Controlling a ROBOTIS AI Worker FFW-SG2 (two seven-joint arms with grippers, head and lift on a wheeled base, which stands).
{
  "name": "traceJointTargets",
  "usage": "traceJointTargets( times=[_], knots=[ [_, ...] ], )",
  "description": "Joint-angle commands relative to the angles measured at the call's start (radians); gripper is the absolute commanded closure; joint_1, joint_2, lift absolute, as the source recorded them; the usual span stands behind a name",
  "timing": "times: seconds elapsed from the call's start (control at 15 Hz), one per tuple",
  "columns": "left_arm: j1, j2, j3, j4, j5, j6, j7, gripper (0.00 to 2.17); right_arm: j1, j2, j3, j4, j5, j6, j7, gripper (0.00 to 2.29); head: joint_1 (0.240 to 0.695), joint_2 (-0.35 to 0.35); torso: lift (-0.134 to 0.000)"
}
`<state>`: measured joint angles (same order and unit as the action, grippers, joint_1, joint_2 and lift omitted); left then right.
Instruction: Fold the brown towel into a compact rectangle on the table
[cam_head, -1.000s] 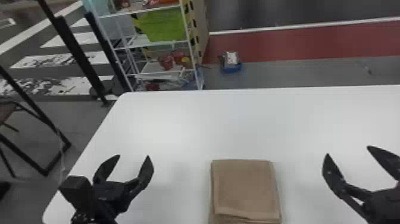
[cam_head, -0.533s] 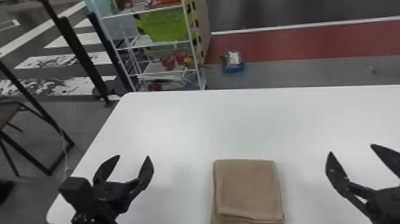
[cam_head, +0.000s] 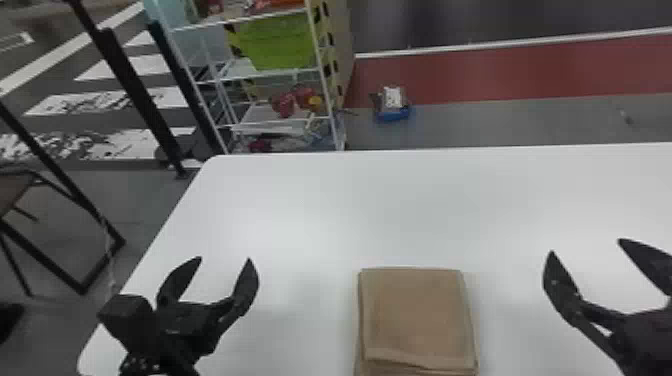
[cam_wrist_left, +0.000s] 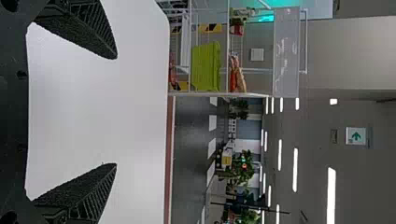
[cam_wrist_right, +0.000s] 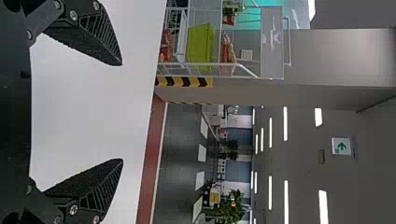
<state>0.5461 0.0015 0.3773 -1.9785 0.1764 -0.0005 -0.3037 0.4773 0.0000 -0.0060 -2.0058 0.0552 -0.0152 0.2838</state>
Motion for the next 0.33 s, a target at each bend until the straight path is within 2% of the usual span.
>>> traceJointTargets(
  times=[0.0, 0.27],
  knots=[
    [0.0, -0.004, 0.002, -0.003, 0.0, 0.003, 0.0, 0.06, -0.005, 0.001, 0.004, 0.001, 0.0, 0.002, 0.0, 0.16, 0.695, 0.264, -0.134],
    [0.0, -0.004, 0.002, -0.005, 0.0, 0.006, 0.0, 0.06, -0.009, 0.001, 0.009, 0.007, 0.0, 0.005, 0.0, 0.16, 0.695, 0.269, -0.134]
  ],
)
